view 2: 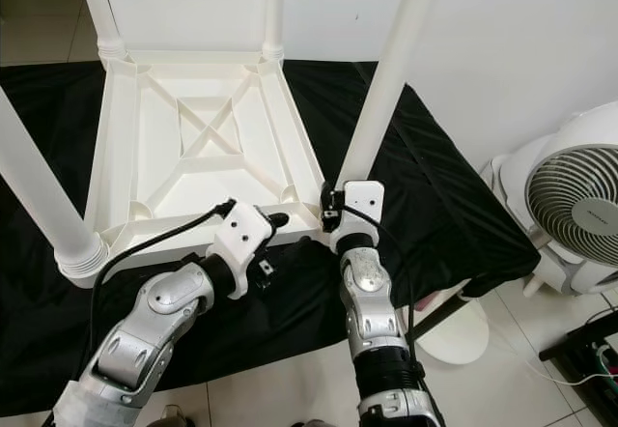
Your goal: Building children table
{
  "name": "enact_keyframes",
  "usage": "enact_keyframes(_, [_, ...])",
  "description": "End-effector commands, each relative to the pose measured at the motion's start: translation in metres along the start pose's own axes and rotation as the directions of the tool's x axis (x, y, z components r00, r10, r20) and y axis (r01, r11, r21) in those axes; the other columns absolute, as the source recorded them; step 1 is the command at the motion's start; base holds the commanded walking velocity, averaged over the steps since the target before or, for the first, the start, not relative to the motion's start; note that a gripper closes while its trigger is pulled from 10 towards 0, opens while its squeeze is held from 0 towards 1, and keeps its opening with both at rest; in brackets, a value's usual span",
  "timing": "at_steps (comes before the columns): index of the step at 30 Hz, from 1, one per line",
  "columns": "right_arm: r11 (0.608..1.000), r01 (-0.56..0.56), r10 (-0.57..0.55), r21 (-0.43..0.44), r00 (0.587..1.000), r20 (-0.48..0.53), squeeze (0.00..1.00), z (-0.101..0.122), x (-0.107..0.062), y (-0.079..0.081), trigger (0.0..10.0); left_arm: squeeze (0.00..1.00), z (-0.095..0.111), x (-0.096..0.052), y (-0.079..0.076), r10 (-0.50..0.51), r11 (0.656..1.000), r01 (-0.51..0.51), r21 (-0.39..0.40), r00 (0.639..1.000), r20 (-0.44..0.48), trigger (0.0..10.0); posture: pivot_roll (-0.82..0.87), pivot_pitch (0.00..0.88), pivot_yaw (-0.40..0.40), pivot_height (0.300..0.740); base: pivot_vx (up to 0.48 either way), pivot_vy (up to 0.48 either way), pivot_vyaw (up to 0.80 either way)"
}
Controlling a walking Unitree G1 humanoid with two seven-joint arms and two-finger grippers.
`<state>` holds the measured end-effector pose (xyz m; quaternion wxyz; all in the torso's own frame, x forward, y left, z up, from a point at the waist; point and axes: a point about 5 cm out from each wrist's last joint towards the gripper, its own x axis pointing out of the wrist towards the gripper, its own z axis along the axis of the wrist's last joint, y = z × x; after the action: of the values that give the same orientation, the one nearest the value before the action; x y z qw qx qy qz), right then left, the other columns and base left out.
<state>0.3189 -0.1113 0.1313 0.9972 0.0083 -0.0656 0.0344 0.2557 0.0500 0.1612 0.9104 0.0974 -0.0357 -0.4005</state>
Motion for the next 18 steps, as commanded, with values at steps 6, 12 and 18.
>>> enact_keyframes(6, [0.998,-0.066,0.067,0.025,0.996,-0.065,0.53,-0.019,-0.013,-0.004,10.0,0.00,0.000,-0.001,-0.004,0.021,1.000,-0.021,-0.013,1.000,0.004,10.0,0.10,0.052,-0.124,0.740,0.000,0.000,0.00])
enact_keyframes(12, [0.994,-0.091,0.094,0.051,0.994,-0.059,1.00,-0.019,-0.017,-0.013,10.0,0.00,0.000,-0.001,-0.003,0.024,1.000,-0.024,-0.012,1.000,0.003,10.0,0.09,0.046,-0.123,0.740,0.000,0.000,0.00])
enact_keyframes(18, [0.969,-0.246,0.245,-0.008,0.968,-0.057,0.00,-0.020,-0.029,-0.049,10.0,0.00,0.000,0.001,-0.004,0.019,1.000,-0.019,-0.010,1.000,0.008,10.0,0.08,0.046,-0.120,0.740,0.000,0.000,0.00])
